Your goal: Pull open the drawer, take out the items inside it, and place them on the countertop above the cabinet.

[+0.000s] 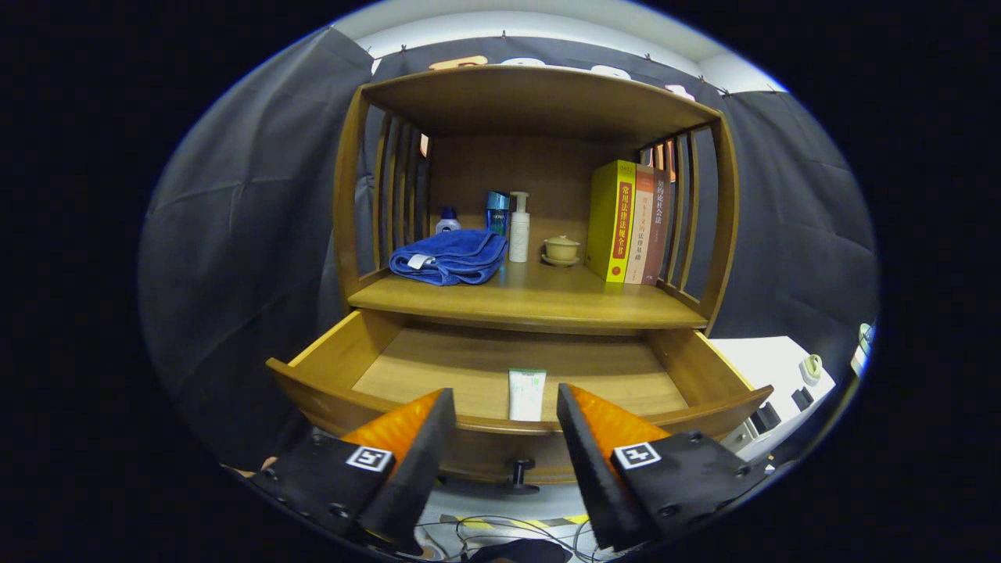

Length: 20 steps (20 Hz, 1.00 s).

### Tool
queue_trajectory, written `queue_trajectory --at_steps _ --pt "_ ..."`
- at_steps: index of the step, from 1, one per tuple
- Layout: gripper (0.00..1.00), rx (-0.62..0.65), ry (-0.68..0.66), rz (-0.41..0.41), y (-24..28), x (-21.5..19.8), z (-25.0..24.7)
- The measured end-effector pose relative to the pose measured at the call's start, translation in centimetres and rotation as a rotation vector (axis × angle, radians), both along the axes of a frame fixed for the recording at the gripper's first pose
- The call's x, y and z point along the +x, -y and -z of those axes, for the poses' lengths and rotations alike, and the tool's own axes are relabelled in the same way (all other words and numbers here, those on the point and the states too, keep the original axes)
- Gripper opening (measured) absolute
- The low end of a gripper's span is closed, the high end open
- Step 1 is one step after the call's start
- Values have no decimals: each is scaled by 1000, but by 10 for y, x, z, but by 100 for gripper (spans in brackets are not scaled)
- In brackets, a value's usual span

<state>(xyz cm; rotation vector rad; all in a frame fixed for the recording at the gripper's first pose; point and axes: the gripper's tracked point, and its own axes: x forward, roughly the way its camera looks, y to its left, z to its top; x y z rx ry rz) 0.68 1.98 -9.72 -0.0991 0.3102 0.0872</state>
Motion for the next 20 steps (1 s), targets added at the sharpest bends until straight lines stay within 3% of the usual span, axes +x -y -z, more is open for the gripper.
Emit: queue_trajectory --at_steps 3,12,20 --pt "100 20 -13 5 4 14 -5" --pt "99 15 -214 11 25 94 -14" --pt "99 14 -552 3 24 124 58"
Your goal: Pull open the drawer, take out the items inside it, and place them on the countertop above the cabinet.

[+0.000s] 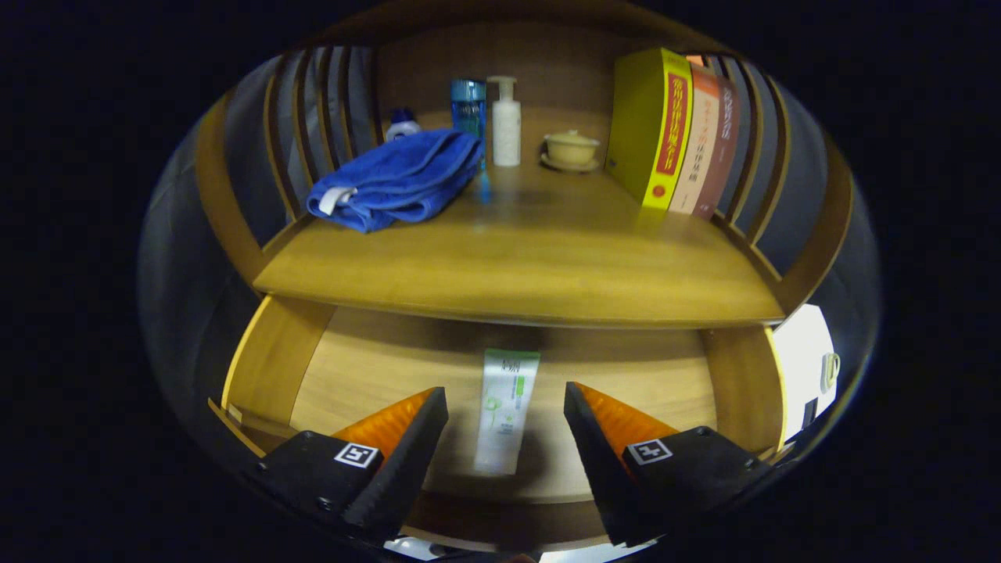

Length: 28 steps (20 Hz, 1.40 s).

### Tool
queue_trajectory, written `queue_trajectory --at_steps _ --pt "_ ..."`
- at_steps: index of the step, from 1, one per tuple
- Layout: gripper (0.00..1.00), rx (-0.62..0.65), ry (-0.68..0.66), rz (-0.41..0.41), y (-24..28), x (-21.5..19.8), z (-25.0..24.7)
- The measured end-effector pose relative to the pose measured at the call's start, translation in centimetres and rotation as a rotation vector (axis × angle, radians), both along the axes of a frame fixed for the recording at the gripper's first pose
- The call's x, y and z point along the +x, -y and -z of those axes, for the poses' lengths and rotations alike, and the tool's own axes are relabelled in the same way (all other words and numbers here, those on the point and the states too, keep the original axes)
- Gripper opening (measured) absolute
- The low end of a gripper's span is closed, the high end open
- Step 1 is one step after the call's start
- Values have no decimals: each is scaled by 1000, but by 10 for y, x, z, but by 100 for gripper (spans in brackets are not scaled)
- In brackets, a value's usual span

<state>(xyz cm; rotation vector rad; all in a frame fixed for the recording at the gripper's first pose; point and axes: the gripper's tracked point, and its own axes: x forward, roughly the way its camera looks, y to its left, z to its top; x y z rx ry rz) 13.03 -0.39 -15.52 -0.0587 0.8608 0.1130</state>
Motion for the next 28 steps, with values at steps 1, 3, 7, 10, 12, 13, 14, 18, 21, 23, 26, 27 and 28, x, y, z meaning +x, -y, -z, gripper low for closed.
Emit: queue_trajectory --at_steps 1,3,7,10,12,13,14,18,21,23,26,27,28 --pt "99 8 -33 18 1 0 4" --pt "99 1 -80 30 4 3 14" --pt "99 18 -175 34 -4 9 35" --pt "99 40 -245 44 -5 5 47" --pt "100 26 -258 53 -1 8 53" --pt "100 35 -276 54 -3 8 55" --pt "99 36 -295 57 -5 8 56" --pt "83 10 -310 47 -5 14 60" --pt "62 -14 -286 30 -2 15 56" --pt "60 -2 -262 29 -2 11 57" --pt "57 19 -222 16 1 5 41" --pt "57 22 -206 11 2 4 34" --pt "58 28 -187 8 3 3 26"
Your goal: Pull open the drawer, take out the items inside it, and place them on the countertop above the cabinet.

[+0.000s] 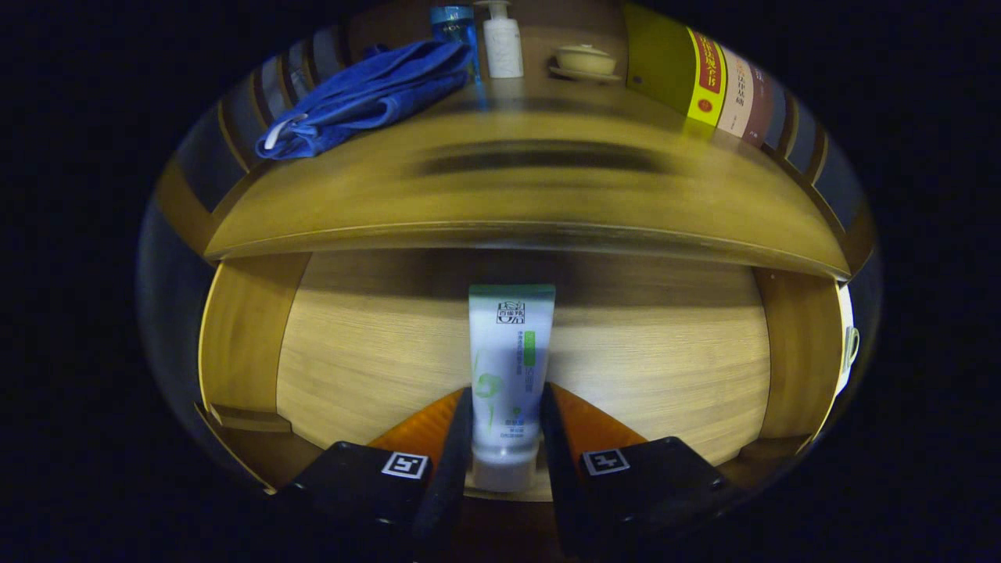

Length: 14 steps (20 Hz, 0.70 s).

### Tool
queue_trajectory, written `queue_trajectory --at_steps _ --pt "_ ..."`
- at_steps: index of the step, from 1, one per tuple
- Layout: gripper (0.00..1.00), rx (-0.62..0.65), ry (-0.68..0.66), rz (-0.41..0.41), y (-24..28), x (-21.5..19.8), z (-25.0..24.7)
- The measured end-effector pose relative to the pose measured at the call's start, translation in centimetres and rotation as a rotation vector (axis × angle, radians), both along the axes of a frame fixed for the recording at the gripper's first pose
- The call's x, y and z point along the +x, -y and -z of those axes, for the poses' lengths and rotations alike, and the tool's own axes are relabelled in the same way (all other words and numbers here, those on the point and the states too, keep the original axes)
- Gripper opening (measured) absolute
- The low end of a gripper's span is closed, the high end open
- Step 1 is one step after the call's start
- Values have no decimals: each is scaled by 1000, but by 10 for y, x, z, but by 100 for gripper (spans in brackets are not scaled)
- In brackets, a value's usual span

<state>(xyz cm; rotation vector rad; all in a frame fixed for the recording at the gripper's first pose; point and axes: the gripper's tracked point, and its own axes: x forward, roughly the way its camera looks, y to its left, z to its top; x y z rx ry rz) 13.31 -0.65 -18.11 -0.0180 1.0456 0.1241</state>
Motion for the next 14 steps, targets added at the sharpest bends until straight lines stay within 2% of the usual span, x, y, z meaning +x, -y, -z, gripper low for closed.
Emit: queue_trajectory --at_steps 3,14 --pt "58 30 44 -3 0 -3 -26" --pt "57 126 192 29 -3 -36 -61"
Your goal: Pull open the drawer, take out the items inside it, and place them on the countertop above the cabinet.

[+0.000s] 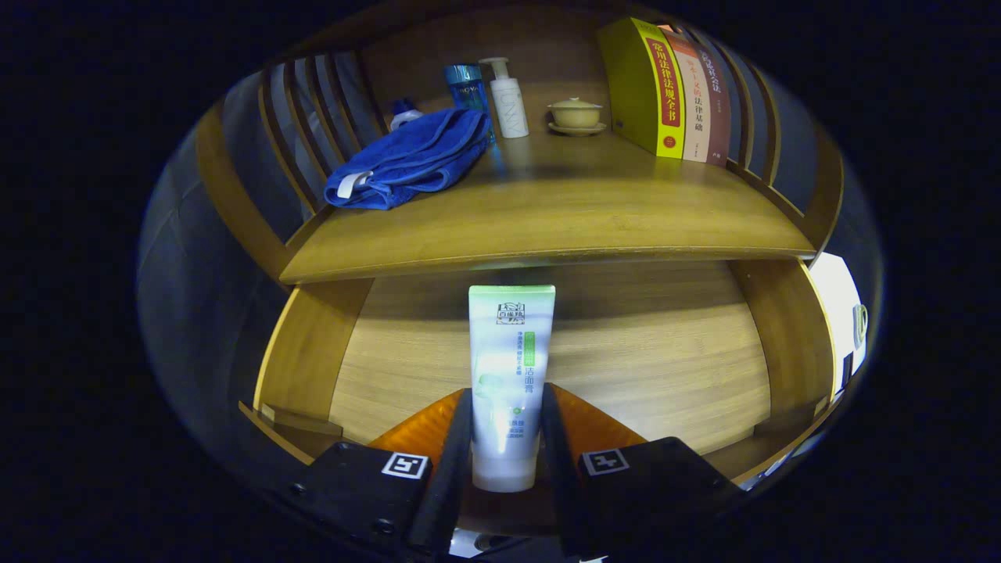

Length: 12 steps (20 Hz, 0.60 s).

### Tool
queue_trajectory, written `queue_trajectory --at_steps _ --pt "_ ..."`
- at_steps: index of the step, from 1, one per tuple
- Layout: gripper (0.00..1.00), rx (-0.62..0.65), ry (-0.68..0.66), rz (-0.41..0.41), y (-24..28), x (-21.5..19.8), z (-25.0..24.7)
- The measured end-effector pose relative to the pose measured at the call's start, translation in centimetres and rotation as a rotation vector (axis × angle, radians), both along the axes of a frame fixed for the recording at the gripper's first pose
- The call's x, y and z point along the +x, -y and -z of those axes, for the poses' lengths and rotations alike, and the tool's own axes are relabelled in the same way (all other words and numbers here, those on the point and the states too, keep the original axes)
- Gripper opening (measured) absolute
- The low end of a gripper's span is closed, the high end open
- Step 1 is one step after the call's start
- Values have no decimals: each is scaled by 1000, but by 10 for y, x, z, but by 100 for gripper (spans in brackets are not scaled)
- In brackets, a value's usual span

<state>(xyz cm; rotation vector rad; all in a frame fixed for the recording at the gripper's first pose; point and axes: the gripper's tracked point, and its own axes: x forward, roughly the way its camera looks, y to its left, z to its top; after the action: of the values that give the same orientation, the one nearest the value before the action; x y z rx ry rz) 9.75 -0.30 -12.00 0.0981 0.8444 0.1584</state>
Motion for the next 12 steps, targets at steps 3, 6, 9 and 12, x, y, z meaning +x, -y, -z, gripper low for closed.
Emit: queue_trajectory --at_steps 3,6,9,12 --pt "57 0 40 3 0 -6 -8" --pt "57 15 84 4 -4 -12 -20" --pt "57 18 133 7 -2 -12 -40" --pt "57 2 203 6 -2 -2 -66"
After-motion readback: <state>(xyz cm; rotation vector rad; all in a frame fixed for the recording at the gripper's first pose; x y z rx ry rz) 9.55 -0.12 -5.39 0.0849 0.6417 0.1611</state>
